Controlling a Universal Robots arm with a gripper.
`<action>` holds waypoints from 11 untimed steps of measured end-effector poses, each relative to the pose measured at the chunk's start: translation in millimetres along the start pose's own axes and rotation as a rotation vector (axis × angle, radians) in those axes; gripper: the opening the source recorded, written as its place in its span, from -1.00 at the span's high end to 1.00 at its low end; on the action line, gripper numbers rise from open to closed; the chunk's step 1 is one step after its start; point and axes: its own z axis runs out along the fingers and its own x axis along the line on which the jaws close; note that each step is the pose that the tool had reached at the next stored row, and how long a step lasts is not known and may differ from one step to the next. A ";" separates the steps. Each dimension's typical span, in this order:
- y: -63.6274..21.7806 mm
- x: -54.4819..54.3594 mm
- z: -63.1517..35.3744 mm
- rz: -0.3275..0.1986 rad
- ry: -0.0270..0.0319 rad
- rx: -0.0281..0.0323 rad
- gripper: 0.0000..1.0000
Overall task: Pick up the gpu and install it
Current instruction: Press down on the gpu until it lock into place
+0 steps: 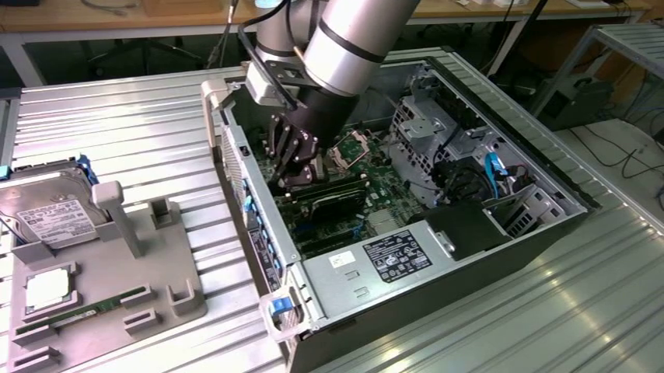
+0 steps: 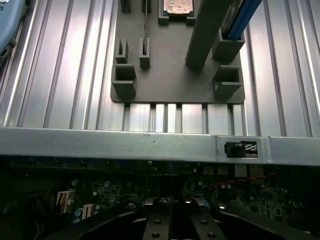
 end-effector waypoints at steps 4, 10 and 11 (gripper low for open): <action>0.8 0.0 0.3 0.000 0.0000 0.0000 0.79; 3.2 0.4 1.2 0.000 0.0001 0.0000 0.79; 3.2 1.2 1.3 0.000 0.0001 0.0000 0.79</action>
